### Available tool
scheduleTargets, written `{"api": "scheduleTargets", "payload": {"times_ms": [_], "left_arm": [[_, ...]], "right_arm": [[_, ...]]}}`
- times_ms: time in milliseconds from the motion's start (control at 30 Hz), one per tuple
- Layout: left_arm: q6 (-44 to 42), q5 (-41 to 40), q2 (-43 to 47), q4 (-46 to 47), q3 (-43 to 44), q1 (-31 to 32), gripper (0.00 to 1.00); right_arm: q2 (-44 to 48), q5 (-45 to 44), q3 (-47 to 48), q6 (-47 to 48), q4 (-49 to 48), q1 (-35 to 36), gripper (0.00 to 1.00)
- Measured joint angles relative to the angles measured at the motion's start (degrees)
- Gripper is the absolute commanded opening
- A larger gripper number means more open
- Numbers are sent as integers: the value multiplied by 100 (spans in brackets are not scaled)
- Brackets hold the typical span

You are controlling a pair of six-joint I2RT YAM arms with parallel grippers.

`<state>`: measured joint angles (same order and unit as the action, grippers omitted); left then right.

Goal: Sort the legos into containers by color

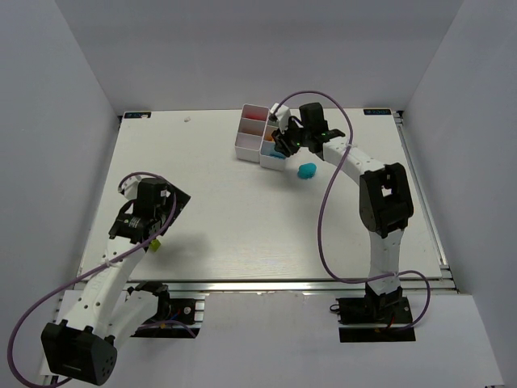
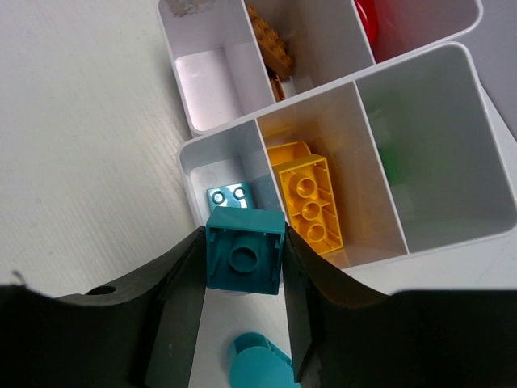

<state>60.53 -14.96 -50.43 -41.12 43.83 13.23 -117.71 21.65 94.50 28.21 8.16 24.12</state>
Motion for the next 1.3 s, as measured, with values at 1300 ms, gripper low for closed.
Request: {"api": "scheduleTargets", "payload": {"times_ms": [1300], "left_arm": [[452,-942,-2975,-2422,916,-1523,78]], "right_arm": [[2304,1792,-2496,-398,-1071,-92,68]]}}
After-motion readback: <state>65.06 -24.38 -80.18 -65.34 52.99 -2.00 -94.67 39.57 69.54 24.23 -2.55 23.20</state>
